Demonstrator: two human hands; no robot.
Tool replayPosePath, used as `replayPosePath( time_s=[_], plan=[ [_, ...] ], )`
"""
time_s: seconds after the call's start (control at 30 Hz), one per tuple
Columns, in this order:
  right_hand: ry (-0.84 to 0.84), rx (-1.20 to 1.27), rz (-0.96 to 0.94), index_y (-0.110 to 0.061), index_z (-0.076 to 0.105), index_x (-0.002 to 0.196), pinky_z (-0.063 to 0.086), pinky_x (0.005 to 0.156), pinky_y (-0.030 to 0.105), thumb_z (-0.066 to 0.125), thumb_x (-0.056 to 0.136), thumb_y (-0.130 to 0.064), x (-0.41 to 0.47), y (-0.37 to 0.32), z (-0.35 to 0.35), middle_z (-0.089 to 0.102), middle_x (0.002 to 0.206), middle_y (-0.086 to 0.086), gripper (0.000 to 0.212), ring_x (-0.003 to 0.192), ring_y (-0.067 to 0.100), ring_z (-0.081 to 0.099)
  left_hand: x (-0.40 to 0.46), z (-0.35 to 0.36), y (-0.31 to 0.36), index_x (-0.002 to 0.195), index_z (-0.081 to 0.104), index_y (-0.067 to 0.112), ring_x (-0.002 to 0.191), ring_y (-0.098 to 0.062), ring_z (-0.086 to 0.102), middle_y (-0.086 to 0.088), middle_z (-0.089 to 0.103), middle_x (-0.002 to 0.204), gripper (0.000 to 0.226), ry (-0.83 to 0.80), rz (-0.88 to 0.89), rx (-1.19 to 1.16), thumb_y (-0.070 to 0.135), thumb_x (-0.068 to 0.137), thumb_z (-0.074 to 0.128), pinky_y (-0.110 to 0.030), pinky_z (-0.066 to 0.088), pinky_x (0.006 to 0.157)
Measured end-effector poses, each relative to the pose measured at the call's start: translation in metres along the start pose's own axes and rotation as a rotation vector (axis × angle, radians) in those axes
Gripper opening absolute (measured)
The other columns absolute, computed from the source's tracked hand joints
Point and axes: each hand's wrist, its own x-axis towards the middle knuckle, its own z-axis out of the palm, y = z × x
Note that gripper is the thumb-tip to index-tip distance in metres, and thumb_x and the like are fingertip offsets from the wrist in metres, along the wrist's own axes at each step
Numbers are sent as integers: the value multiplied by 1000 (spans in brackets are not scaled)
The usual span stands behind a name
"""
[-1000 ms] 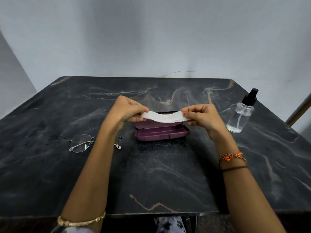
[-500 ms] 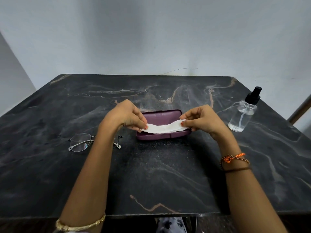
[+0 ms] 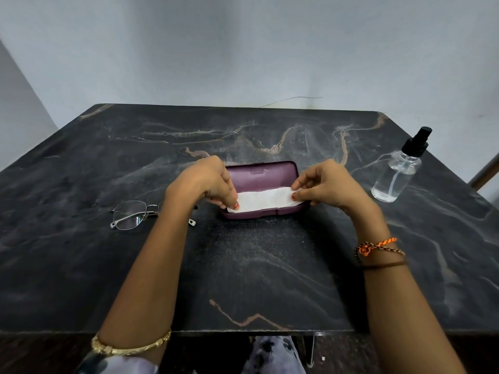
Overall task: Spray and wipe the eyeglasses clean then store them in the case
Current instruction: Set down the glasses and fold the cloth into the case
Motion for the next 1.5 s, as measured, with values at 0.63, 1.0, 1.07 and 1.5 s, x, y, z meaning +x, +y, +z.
replayPosePath(
  time_s=[0.63, 1.0, 1.07, 1.5],
  plan=[
    [14, -78, 7, -9, 69, 75, 46, 41, 10, 71, 72, -2, 0, -1, 5, 63, 57, 1, 7, 36, 1, 55, 1, 2, 0, 51, 70, 25, 55, -2, 57, 17, 62, 43, 21, 6, 44, 274, 12, 55, 86, -21, 44, 56],
    [5, -95, 78, -18, 53, 64, 44, 38, 14, 75, 68, -4, 4, 2, 7, 60, 56, 0, 27, 32, 3, 53, 2, -3, -2, 56, 63, 20, 55, -8, 52, 6, 58, 53, 22, 63, 47, 287, 25, 66, 82, -24, 40, 54],
    [0, -66, 94, -18, 51, 65, 43, 36, 13, 76, 68, -4, 5, 3, 6, 59, 59, 1, 29, 30, 1, 51, 5, -2, -3, 52, 58, 14, 48, -12, 48, 2, 56, 48, 35, 151, 7, 282, 37, 69, 78, -25, 39, 56],
    [-3, -16, 233, -6, 50, 118, 45, 34, 16, 78, 68, -10, 7, 4, 5, 56, 97, 14, 58, 37, 9, 55, 10, 4, -2, 45, 50, 9, 16, -2, 37, 6, 45, 22, 44, 169, -175, 347, 29, 70, 79, -19, 33, 33]
  ],
)
